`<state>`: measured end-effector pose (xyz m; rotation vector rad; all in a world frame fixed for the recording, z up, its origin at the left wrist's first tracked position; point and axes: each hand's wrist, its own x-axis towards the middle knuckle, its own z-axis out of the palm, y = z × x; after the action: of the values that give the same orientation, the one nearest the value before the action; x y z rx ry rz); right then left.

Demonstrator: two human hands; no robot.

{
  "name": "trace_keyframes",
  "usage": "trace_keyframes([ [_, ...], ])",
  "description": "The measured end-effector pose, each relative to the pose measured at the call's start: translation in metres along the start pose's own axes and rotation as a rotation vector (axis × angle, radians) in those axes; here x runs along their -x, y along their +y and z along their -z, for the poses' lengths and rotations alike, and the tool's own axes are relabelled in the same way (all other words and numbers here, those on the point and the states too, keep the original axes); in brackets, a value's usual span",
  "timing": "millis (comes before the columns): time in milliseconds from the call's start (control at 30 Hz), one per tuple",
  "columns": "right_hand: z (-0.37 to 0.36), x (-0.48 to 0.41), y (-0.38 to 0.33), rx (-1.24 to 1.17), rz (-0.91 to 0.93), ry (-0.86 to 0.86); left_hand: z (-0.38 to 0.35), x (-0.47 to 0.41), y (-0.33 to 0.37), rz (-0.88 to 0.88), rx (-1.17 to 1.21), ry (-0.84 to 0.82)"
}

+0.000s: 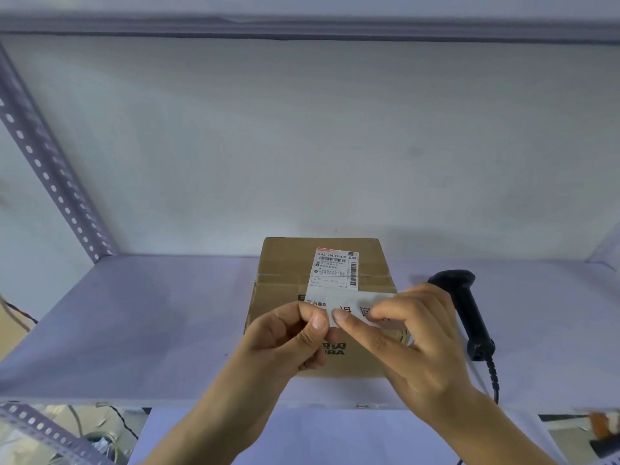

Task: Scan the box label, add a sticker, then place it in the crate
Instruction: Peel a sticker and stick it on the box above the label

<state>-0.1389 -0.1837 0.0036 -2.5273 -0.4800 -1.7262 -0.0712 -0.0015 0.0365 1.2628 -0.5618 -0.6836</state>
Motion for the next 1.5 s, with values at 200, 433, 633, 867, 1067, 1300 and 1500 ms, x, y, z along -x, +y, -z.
trace_keyframes([
  [200, 0.001, 0.004, 0.000, -0.006, -0.008, -0.012, -0.005, -0.001, -0.003, -0.029, -0.017, -0.001],
  [433, 0.000, 0.007, -0.001, -0.022, -0.041, -0.016, -0.009, -0.003, -0.010, -0.063, 0.013, 0.036],
  [633, 0.000, 0.005, -0.006, -0.074, -0.087, -0.052, -0.012, -0.003, -0.013, -0.116, -0.002, 0.069],
  [867, 0.008, -0.009, -0.030, -0.517, -0.593, -0.129, -0.017, -0.003, -0.015, -0.264, -0.155, 0.191],
  [1067, 0.014, -0.025, -0.036, -0.820, -1.045, -0.202, -0.015, -0.005, -0.016, -0.394, -0.471, 0.258],
  [1300, 0.003, -0.028, -0.027, -1.025, -1.300, -0.062, 0.003, 0.001, -0.021, -0.356, -0.471, 0.240],
  [1500, -0.003, -0.041, -0.009, -1.270, -1.456, 0.227, 0.056, 0.015, -0.015, -0.224, -0.521, 0.458],
])
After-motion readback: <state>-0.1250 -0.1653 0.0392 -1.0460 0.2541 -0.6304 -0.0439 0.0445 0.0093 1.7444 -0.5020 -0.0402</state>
